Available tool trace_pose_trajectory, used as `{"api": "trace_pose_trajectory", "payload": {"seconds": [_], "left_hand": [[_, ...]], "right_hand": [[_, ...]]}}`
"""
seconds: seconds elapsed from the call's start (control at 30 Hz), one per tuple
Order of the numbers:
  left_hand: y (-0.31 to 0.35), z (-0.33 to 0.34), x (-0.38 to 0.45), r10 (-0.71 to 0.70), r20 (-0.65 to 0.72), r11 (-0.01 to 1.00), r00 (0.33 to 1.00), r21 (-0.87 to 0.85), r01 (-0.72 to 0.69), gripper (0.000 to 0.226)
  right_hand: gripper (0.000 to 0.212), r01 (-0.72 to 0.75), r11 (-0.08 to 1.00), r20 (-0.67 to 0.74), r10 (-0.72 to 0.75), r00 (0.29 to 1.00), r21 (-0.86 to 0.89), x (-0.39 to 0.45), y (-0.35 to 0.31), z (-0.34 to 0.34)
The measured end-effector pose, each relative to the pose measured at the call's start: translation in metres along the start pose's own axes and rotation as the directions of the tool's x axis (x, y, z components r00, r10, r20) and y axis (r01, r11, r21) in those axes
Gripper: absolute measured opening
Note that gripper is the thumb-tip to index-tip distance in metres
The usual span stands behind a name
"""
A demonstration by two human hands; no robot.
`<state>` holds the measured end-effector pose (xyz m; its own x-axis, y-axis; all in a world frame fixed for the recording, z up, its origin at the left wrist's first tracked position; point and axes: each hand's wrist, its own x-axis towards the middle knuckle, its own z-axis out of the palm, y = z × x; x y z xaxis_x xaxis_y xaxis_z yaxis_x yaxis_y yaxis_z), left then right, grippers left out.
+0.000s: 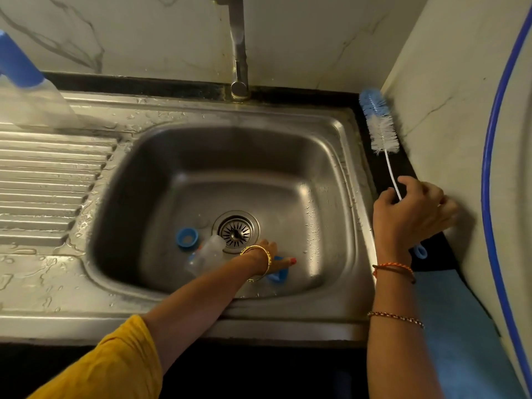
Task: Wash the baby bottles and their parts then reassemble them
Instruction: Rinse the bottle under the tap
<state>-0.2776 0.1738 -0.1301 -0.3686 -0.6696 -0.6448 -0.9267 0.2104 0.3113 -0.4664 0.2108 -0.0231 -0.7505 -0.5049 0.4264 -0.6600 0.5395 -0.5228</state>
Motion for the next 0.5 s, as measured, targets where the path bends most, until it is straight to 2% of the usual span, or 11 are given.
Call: {"api": "trace_pose_trajectory", "payload": {"seconds": [0.17, 0.27, 0.37, 0.43, 0.5], "left_hand": [[0.001, -0.014, -0.001, -0.080, -0.095, 0.991, 0.992, -0.111, 0.069, 0.053], [-0.008, -0.034, -0.007, -0.087, -0.161, 0.995, 0.983, -0.055, 0.079, 0.056], [-0.027, -0.054, -0.019, -0.137, -0.253, 0.985, 0.958, 0.065, 0.158, 0.064], [-0.044, -0.061, -0.025, -0.234, -0.244, 0.949, 0.941, 0.153, 0.275, 0.072], [-0.063, -0.059, -0.028, -0.322, -0.215, 0.917, 0.922, 0.170, 0.360, 0.076]], "right_hand": [[0.030, 0.081, 0.993, -0.083, -0.073, 0.994, 0.090, -0.003, -0.004, 0.001], [0.032, 0.159, 0.977, -0.112, -0.143, 0.983, 0.141, -0.006, -0.011, 0.000], [0.034, 0.277, 0.930, -0.063, -0.270, 0.961, 0.243, -0.014, -0.018, 0.001], [0.033, 0.343, 0.880, -0.004, -0.362, 0.932, 0.329, -0.023, -0.028, 0.004], [0.031, 0.347, 0.841, 0.077, -0.412, 0.908, 0.415, -0.035, -0.042, 0.008]]}}
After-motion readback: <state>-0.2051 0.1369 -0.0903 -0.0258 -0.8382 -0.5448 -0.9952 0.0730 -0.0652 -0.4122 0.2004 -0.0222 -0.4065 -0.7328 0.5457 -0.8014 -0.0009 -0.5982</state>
